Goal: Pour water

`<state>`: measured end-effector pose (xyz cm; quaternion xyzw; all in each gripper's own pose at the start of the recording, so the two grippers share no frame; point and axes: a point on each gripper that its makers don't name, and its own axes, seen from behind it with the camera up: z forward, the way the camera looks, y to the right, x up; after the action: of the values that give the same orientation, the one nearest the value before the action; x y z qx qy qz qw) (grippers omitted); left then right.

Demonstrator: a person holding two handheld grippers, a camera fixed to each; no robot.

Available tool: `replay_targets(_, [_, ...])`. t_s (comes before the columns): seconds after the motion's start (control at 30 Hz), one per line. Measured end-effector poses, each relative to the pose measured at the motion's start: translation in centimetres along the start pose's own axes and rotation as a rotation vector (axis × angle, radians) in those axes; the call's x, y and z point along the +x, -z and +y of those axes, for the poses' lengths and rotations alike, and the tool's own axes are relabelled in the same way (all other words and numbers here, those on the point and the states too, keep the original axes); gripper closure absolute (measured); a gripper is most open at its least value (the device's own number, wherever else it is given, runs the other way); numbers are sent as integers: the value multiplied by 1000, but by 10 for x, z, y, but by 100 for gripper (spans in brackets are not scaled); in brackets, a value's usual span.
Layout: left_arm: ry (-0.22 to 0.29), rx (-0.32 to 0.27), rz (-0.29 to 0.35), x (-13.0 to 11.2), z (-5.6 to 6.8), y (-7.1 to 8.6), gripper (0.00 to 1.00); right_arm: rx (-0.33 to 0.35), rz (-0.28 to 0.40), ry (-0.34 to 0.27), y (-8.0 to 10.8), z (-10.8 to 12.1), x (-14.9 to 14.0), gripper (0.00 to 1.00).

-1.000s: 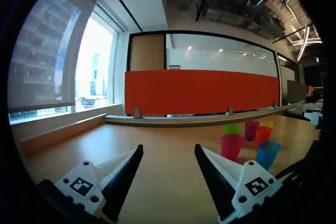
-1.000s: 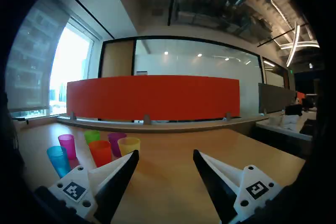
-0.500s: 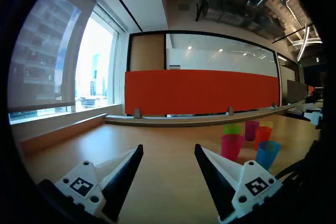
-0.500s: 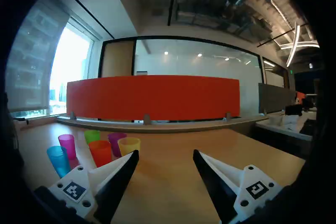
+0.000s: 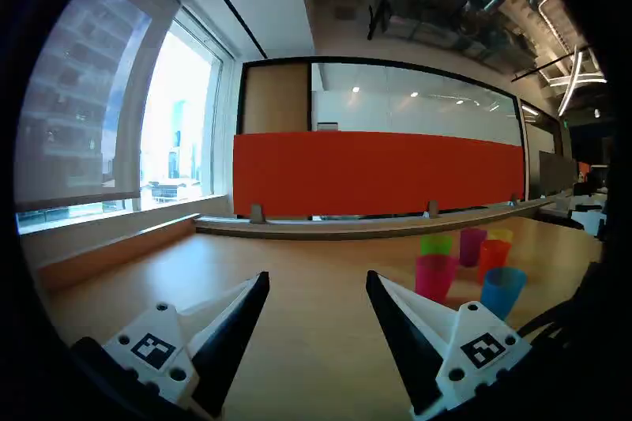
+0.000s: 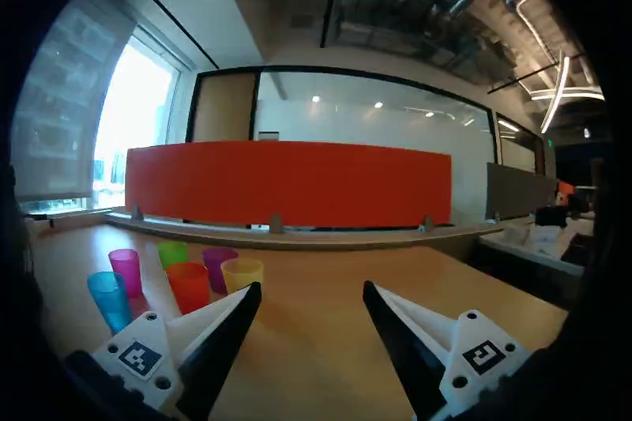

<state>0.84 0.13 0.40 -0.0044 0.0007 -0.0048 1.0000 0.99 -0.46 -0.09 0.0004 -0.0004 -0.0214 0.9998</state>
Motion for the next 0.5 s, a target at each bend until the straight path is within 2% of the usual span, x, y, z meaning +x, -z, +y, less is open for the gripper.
replay_targets(0.2, [28,-39,13,26,7,-3,10,26,18,43,3,-13,30,0])
replay_targets(0.5, [29,-106,3,55,18,-3,10,56,35,42,5,-24,60,0])
